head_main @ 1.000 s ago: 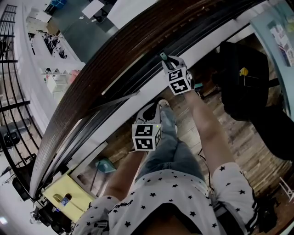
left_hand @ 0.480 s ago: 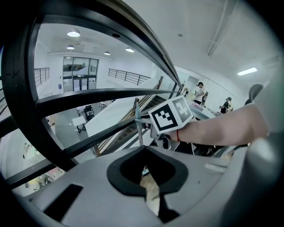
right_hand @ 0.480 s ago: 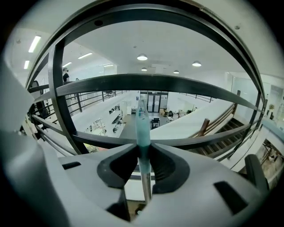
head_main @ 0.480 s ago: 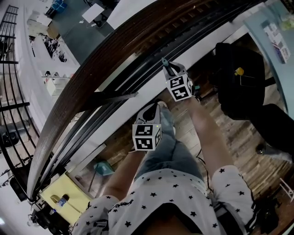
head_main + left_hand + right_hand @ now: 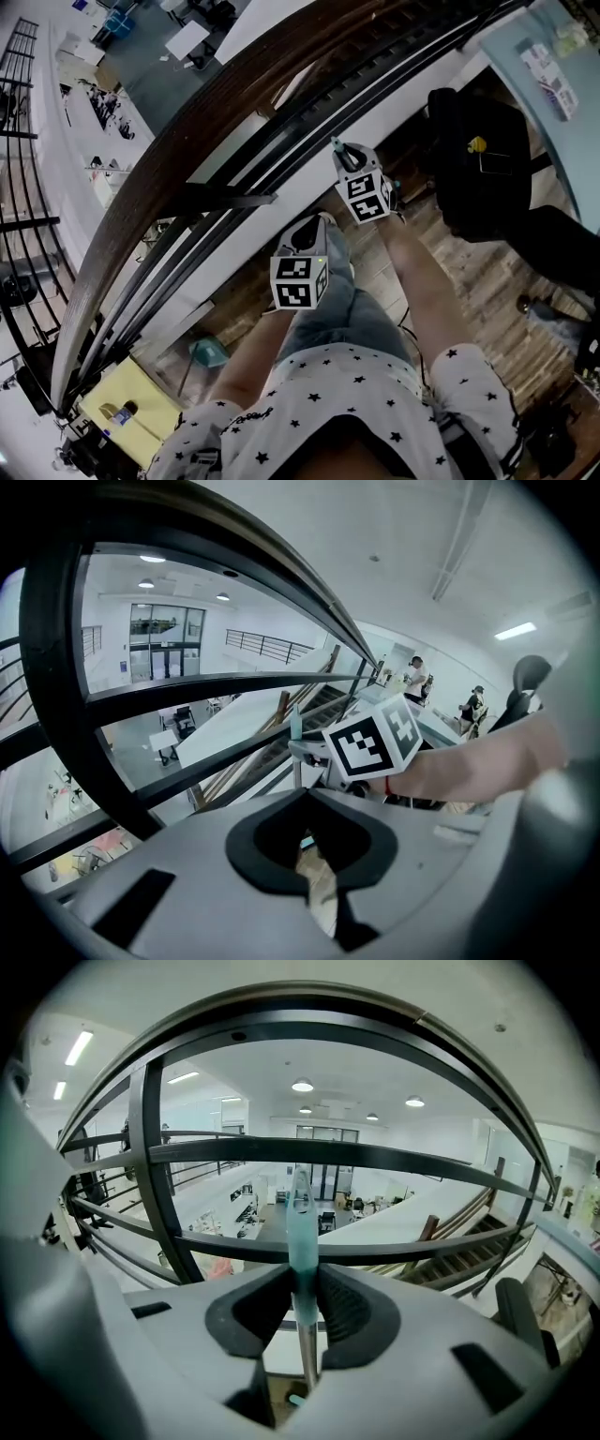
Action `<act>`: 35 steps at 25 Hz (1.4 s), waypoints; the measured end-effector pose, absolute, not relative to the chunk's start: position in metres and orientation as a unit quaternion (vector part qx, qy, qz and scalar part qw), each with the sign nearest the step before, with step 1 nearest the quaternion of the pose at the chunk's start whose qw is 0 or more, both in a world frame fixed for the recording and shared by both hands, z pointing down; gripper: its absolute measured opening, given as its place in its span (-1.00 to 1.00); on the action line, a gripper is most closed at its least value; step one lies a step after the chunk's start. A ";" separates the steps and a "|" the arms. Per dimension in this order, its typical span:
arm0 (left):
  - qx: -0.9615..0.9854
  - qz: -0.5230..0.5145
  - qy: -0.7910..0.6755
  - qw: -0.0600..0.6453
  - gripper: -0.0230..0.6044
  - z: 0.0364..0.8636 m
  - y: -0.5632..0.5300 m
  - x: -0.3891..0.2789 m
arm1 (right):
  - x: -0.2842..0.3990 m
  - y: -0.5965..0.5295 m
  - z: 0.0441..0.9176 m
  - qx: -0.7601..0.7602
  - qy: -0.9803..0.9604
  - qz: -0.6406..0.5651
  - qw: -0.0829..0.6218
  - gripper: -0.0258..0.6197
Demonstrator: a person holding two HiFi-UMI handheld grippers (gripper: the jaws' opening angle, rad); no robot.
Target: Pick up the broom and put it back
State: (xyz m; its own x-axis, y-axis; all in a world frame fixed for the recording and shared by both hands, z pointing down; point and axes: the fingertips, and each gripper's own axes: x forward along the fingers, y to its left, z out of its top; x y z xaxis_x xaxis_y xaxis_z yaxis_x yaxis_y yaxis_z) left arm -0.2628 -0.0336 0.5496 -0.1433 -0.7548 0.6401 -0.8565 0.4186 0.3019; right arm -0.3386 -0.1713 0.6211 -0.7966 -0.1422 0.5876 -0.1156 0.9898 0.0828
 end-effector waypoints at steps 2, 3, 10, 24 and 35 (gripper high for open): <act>0.536 0.067 -0.753 0.375 -0.89 0.548 -0.032 -0.258 | -0.331 -0.169 0.617 0.071 -0.948 -0.026 0.308 -0.68; 0.536 0.066 -0.753 0.375 -0.89 0.547 -0.031 -0.255 | -0.326 -0.168 0.615 0.072 -0.948 -0.028 0.308 -0.68; 0.541 0.062 -0.754 0.367 -0.89 0.541 -0.022 -0.240 | -0.299 -0.161 0.605 0.089 -0.948 -0.027 0.303 -0.68; 0.556 0.066 -0.756 0.340 -0.89 0.514 -0.014 -0.207 | -0.250 -0.147 0.563 0.121 -0.958 0.033 0.258 -0.68; 0.556 0.063 -0.758 0.334 -0.89 0.499 0.014 -0.182 | -0.213 -0.113 0.518 0.131 -0.965 0.033 0.224 -0.68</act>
